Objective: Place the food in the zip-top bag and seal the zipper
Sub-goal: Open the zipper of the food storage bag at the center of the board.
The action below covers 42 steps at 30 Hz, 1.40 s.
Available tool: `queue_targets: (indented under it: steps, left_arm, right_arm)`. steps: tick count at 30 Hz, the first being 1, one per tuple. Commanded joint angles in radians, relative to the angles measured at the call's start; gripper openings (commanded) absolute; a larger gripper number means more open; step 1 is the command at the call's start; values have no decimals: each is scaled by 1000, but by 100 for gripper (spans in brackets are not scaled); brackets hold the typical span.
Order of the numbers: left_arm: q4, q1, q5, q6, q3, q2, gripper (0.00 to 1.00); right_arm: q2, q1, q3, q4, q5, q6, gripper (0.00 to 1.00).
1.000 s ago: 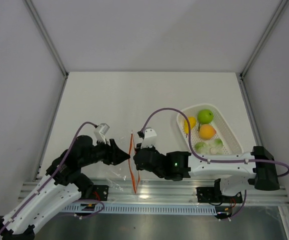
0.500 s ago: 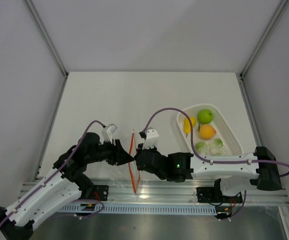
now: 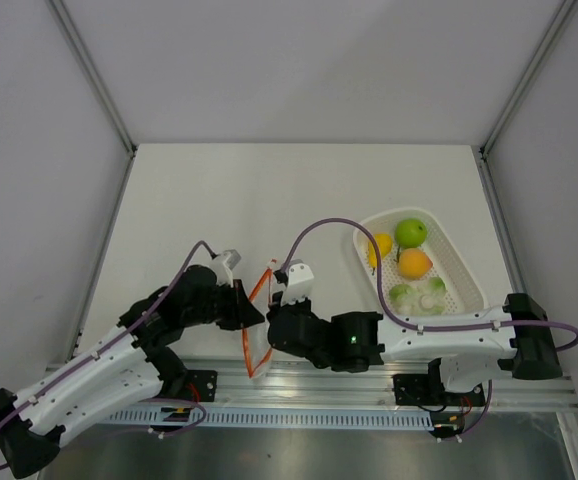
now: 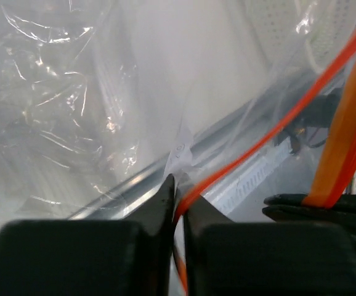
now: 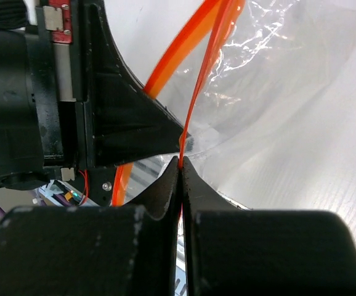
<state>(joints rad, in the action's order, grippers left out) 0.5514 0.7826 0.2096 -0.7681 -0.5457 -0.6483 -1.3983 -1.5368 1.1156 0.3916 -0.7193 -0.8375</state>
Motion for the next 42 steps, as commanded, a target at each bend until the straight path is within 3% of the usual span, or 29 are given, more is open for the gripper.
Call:
queue_targets:
  steps: [1,6,12,24,25,27,31,33,34,36,40,42]
  left_arm:
    - [30,6,-84,10,-71,12,3]
    - [148,4,-241,65,-180,10,0]
    - [235,6,-387,90,-310,13,0]
    - [124,6,-156,153,-306,-200,1]
    - [101,6,-135,151,-300,-221,1]
    - [75,4,-127,151,-287,-235,1]
    - [42,0,-133,158,-307,-283,1]
    - [32,-2,-128,158,-316,-300,0]
    - [27,-6,-125,159,-327,-309,1]
    - [10,-11,-121,161,-333,-338,1]
    - [-22,-43,-101,164,-335,-387,1]
    - [-39,-58,-87,164,-335,-409,1]
  right_arm:
    - [4,-5,13,-1,-78,-31,0]
    - [22,43,-46,49,-72,-69,0]
    - [28,240,-126,82,24,-32,0]
    - [4,477,-166,-36,316,133,2]
    - [-5,486,-165,-45,331,135,9]
    - [-24,497,-151,-37,357,143,13]
    - [-80,492,-61,77,363,146,40]
    - [-67,474,-43,111,341,144,45]
    - [-51,466,-45,128,330,141,55]
    - [13,442,-57,136,301,133,64]
    - [152,417,-114,156,279,109,99]
    - [238,403,-134,206,226,49,99]
